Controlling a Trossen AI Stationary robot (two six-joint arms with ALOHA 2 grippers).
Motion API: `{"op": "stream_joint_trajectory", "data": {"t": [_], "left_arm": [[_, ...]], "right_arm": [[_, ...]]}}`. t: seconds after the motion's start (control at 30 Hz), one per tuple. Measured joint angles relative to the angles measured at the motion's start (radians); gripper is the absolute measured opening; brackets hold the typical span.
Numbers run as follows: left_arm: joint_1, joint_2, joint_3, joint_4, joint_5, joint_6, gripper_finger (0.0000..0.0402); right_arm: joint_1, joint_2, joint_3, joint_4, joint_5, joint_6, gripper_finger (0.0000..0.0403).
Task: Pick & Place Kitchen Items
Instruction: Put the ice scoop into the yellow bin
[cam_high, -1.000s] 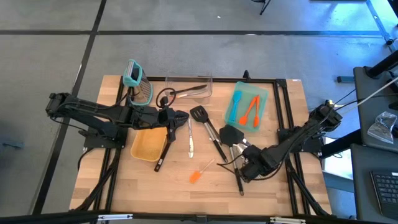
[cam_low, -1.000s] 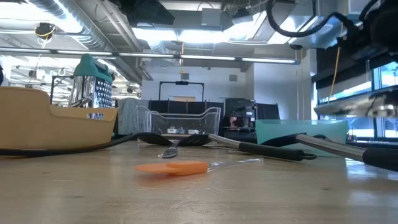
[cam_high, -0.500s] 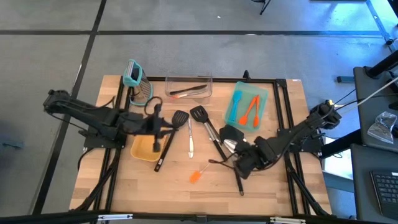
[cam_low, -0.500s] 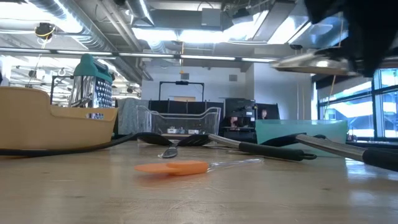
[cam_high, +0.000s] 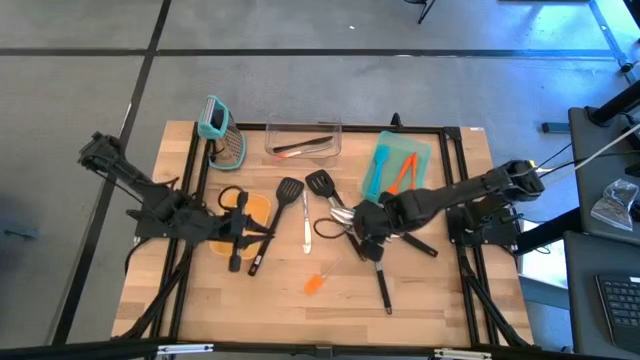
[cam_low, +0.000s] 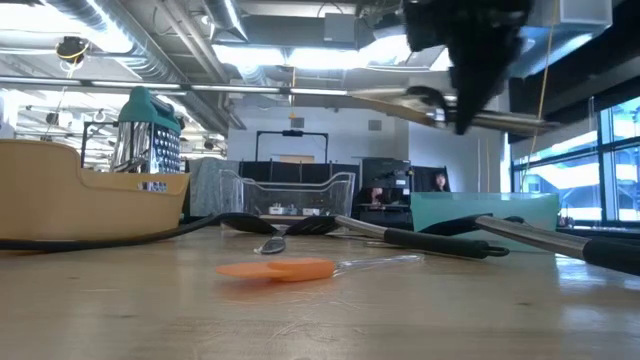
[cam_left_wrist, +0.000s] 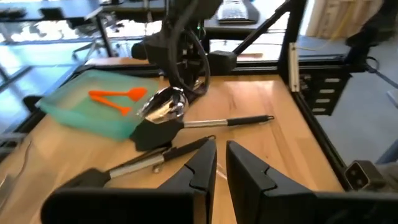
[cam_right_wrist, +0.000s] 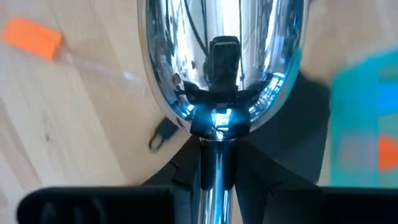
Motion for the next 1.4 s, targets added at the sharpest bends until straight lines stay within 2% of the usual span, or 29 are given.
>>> {"op": "stream_joint_trajectory", "data": {"t": [0.33, 0.43, 0.6, 0.73, 0.8, 0.9, 1.03, 1.17, 1.27, 1.4], "left_arm": [[-0.099, 0.074, 0.000, -0.045, -0.262, -0.178, 0.0031], [-0.094, 0.112, 0.000, -0.045, -0.334, -0.211, 0.0031], [-0.079, 0.165, 0.000, -0.044, -0.374, -0.247, 0.0031], [-0.073, 0.188, 0.000, -0.043, -0.472, -0.261, 0.0031], [-0.073, 0.194, 0.000, -0.041, -0.552, -0.269, 0.0031], [-0.073, 0.207, 0.000, -0.038, -0.636, -0.282, 0.0031], [-0.073, 0.217, 0.000, -0.033, -0.643, -0.246, 0.0025], [-0.076, 0.233, 0.000, 0.004, -0.613, -0.174, 0.0011], [-0.066, 0.257, 0.000, 0.119, -0.522, -0.049, 0.0003], [-0.035, 0.311, 0.000, 0.365, -0.310, 0.174, 0.0003]], "right_arm": [[-0.143, 0.000, 0.037, 0.202, -0.001, -0.264, 0.0065], [-0.158, 0.000, 0.074, 0.285, 0.004, -0.338, 0.0065], [-0.158, -0.001, 0.148, 0.425, 0.011, -0.465, 0.0065], [-0.156, -0.001, 0.208, 0.515, -0.009, -0.510, 0.0065], [-0.156, -0.001, 0.238, 0.567, -0.046, -0.525, 0.0065], [-0.156, -0.001, 0.263, 0.651, -0.161, -0.543, 0.0065], [-0.146, -0.001, 0.268, 0.757, -0.300, -0.548, 0.0065], [-0.127, -0.001, 0.268, 0.772, -0.319, -0.551, 0.0065], [-0.114, -0.001, 0.268, 0.765, -0.318, -0.551, 0.0065], [-0.100, -0.001, 0.268, 0.761, -0.319, -0.551, 0.0065]]}}
